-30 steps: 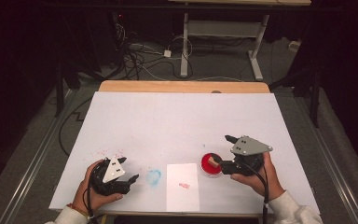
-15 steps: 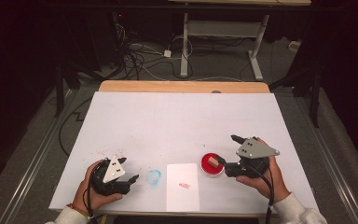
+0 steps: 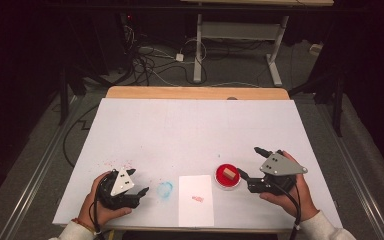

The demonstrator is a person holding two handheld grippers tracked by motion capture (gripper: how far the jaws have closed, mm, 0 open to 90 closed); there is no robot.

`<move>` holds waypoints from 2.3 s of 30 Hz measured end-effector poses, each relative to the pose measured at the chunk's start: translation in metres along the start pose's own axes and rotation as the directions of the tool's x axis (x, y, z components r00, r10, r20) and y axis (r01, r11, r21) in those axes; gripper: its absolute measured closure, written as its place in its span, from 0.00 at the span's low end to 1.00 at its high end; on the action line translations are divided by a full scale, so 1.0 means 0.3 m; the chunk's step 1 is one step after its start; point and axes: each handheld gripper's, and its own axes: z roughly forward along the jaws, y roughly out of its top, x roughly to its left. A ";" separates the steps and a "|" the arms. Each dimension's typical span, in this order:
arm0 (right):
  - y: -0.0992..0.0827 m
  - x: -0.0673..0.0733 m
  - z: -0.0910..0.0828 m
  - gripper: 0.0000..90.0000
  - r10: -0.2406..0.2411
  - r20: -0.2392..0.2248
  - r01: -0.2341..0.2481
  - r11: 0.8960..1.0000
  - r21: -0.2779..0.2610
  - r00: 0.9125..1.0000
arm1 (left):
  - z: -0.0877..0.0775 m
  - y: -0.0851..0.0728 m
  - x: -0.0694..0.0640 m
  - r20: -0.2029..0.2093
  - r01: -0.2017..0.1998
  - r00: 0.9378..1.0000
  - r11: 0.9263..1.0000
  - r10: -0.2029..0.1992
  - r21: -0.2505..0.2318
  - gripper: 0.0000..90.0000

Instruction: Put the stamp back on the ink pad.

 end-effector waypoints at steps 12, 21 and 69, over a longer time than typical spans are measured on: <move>-0.039 -0.009 -0.025 0.23 0.003 0.020 -0.003 1.000 0.006 1.000 | 0.001 0.000 -0.001 0.002 -0.004 1.000 1.000 0.004 0.004 0.29; -0.080 -0.021 -0.041 0.23 0.011 0.061 -0.012 1.000 0.016 0.998 | 0.001 -0.002 0.001 -0.002 -0.003 1.000 1.000 0.003 0.005 0.29; -0.293 -0.047 -0.095 0.23 0.110 0.144 -0.112 0.994 0.010 0.983 | 0.015 0.016 -0.009 0.006 -0.028 1.000 1.000 0.028 -0.004 0.29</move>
